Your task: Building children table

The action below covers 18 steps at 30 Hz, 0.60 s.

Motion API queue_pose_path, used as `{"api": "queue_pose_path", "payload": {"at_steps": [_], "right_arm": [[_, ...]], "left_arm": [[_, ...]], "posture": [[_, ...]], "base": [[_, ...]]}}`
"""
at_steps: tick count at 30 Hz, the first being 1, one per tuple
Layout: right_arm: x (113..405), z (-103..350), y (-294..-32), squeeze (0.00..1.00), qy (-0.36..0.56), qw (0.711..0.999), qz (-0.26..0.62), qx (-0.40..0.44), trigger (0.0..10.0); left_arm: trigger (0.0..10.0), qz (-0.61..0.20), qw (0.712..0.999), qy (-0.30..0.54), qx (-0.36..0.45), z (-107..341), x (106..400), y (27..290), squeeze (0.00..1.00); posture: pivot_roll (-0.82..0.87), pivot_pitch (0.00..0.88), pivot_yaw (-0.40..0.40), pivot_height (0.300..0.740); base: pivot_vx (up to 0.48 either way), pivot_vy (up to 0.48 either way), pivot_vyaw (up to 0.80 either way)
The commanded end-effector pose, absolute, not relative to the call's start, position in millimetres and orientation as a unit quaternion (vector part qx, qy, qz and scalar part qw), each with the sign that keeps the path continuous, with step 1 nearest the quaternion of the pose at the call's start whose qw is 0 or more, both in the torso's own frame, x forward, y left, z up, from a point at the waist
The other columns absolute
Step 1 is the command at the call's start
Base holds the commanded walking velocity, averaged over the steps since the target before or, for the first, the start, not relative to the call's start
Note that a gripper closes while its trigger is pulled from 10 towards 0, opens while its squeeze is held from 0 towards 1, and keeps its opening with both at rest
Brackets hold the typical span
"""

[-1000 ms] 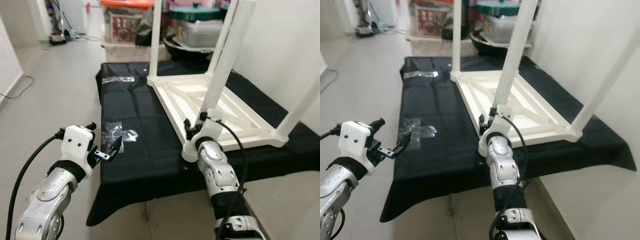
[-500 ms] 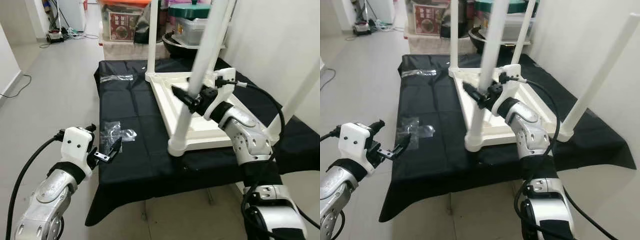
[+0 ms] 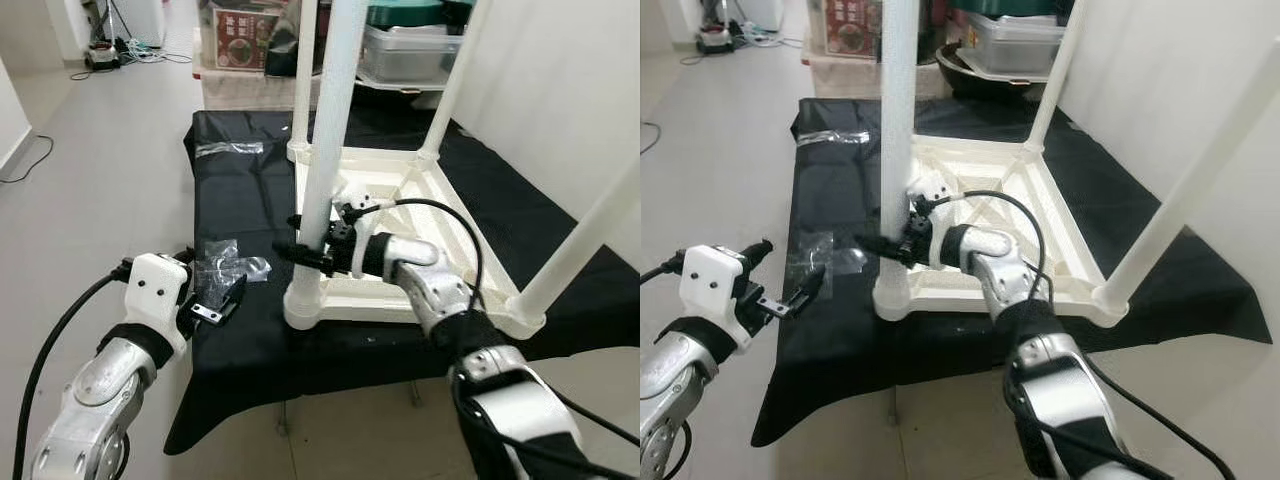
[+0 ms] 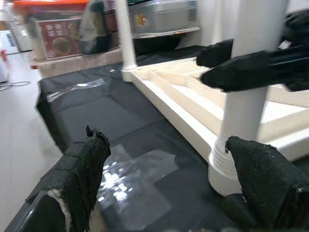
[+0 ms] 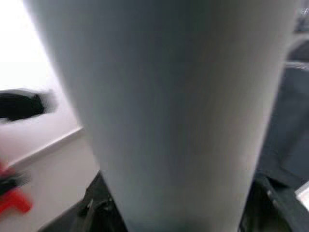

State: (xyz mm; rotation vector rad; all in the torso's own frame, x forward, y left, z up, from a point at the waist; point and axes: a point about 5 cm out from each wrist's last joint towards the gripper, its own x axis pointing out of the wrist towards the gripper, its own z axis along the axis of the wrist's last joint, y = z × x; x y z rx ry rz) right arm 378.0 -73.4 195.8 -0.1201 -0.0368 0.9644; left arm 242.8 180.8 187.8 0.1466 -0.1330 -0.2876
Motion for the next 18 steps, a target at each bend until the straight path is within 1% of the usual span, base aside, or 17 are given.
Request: {"api": "queue_pose_path", "payload": {"at_steps": [1,2,3,6,7,9,10,11,12,13,14,15,16,18], "right_arm": [[395.3,198.3,-103.7,0.00,-0.003,0.960,0.276,-0.037,0.0],[395.3,198.3,-103.7,0.00,-0.003,0.960,0.276,-0.037,0.0],[398.9,195.2,-115.1,0.00,0.012,0.978,0.204,-0.029,0.0],[398.9,195.2,-115.1,0.00,0.012,0.978,0.204,-0.029,0.0],[400.2,185.2,-135.2,0.00,0.043,0.994,0.099,-0.008,0.0],[400.2,185.2,-135.2,0.00,0.043,0.994,0.099,-0.008,0.0],[390.6,165.6,-152.1,0.00,0.073,0.997,0.010,0.006,0.0],[390.6,165.6,-152.1,0.00,0.073,0.997,0.010,0.006,0.0],[378.1,151.5,-161.1,0.00,0.088,0.995,-0.046,0.012,0.0],[378.1,151.5,-161.1,0.00,0.088,0.995,-0.046,0.012,0.0],[366.4,142.0,-162.6,0.00,0.098,0.992,-0.077,0.015,0.0],[366.4,142.0,-162.6,0.00,0.098,0.992,-0.077,0.015,0.0],[357.9,139.5,-161.2,0.00,0.096,0.991,-0.091,0.017,0.0],[355.5,139.9,-158.8,0.00,0.093,0.991,-0.099,0.019,0.0]], "left_arm": [[10.0,-0.141,0.985,-0.062,0.076,186.5,241.0,181.8,0.00],[10.0,-0.141,0.985,-0.062,0.076,186.5,241.0,181.8,0.00],[10.0,-0.141,0.985,-0.062,0.075,186.3,240.9,181.8,0.00],[10.0,-0.141,0.985,-0.062,0.075,186.3,240.9,181.8,0.00],[10.0,-0.141,0.985,-0.062,0.074,186.0,241.0,181.3,0.00],[10.0,-0.141,0.985,-0.062,0.074,186.0,241.0,181.3,0.00],[10.0,-0.143,0.985,-0.061,0.072,185.5,241.6,179.7,0.00],[10.0,-0.143,0.985,-0.061,0.072,185.5,241.6,179.7,0.00],[10.0,-0.144,0.985,-0.061,0.069,185.5,242.2,178.6,0.00],[10.0,-0.144,0.985,-0.061,0.069,185.5,242.2,178.6,0.00],[10.0,-0.144,0.985,-0.061,0.067,185.9,243.3,178.1,0.00],[10.0,-0.144,0.985,-0.061,0.067,185.9,243.3,178.1,0.00],[10.0,-0.144,0.986,-0.062,0.065,186.3,244.8,177.8,0.00],[10.0,-0.143,0.986,-0.063,0.063,186.5,246.1,177.0,0.00]], "posture": [[0.16,0.000,-0.135,0.740],[0.16,0.000,-0.135,0.740],[0.15,0.000,-0.134,0.740],[0.15,0.000,-0.134,0.740],[0.15,0.000,-0.131,0.740],[0.15,0.000,-0.131,0.740],[0.14,0.000,-0.121,0.740],[0.14,0.000,-0.121,0.740],[0.13,0.000,-0.114,0.740],[0.13,0.000,-0.114,0.740],[0.13,0.000,-0.109,0.740],[0.13,0.000,-0.109,0.740],[0.12,0.000,-0.105,0.740],[0.12,0.000,-0.103,0.740]], "base": [[0.000,0.000,0.00],[0.000,0.000,0.00],[0.000,0.000,0.00],[0.000,0.000,0.00],[0.000,0.000,0.00],[0.000,0.000,0.00],[0.000,0.000,0.00],[0.000,0.000,0.00],[0.000,0.000,0.00],[0.000,0.000,0.00],[0.000,0.000,0.00],[0.000,0.000,0.00],[0.000,0.000,0.00],[0.000,0.000,0.00]]}}
